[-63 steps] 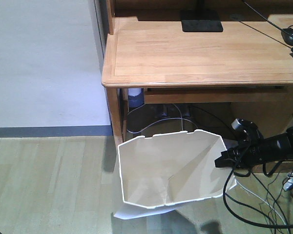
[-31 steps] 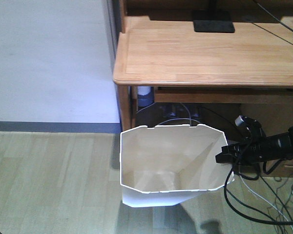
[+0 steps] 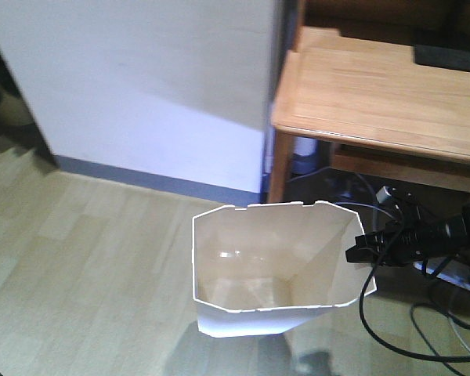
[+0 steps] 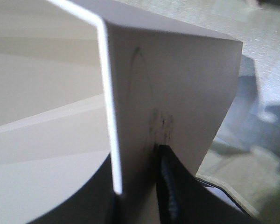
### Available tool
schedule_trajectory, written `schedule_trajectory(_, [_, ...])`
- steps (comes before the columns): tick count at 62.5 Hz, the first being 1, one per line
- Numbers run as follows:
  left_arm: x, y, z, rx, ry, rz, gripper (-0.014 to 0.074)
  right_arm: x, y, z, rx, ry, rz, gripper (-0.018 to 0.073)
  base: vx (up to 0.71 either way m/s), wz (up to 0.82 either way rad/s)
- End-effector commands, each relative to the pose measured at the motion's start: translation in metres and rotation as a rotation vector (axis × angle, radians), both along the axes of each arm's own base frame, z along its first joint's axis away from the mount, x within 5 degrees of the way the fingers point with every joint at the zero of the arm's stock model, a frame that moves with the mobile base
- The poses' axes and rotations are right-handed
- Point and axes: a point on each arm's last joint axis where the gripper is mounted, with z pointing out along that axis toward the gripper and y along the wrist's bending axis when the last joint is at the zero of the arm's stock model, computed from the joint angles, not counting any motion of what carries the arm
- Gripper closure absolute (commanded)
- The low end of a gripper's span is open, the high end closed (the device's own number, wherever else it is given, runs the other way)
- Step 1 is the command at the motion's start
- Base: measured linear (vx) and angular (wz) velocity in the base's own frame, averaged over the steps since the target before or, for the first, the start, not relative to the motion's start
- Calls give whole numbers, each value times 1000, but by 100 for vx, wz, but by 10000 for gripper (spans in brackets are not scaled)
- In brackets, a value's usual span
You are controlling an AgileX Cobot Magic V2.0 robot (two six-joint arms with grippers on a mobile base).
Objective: Move trash bin to bedside with robot
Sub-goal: 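Hold the bin in the right gripper while the base turns toward the bed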
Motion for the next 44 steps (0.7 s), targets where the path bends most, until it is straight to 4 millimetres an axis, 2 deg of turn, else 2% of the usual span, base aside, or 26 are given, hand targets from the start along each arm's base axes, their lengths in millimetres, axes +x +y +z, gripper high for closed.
schedule_trajectory(1, [0,0,3,-26,-69,-6,603,10,15,41,254,-102,18,561,-5,61])
schedule_trajectory(44, [0,0,3,-26,-69,-6,603,10,15,41,254,-102,18,561,-1,52])
